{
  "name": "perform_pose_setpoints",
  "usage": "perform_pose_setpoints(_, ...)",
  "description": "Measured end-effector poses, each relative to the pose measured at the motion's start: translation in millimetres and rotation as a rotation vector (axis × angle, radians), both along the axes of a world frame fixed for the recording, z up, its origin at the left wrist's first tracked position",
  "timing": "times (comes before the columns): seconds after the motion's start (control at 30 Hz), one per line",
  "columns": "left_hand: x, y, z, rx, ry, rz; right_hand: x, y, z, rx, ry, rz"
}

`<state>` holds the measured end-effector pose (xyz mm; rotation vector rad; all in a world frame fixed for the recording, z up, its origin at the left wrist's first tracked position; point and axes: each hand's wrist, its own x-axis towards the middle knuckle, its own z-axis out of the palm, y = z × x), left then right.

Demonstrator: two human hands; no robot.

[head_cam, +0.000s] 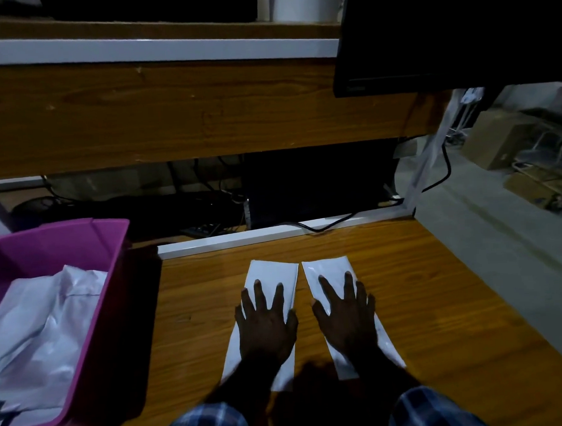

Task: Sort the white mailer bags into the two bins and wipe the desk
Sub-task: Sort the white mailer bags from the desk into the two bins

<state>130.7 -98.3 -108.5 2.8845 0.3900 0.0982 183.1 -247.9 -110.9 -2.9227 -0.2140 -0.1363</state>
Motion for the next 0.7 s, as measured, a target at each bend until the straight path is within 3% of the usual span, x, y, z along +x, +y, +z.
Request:
perform_pose_setpoints(0.2, 5.4, 1.1, 13.7, -0.038, -0.008, -0.01, -1.3, -2.7, -2.0, 0.077, -0.121, 0.026)
perform_pose_setpoints(0.37, 1.5, 10.7, 26.4, -0.113, -0.177, -0.045, 0.1, -2.8, -3.4, 0.228, -0.17, 0.016)
perform_pose_setpoints(0.7, 1.1, 38.9, 85.2, -0.012, -0.499, -0.006, 2.4, 40.5, 53.9, 0.572, -0.321, 0.035)
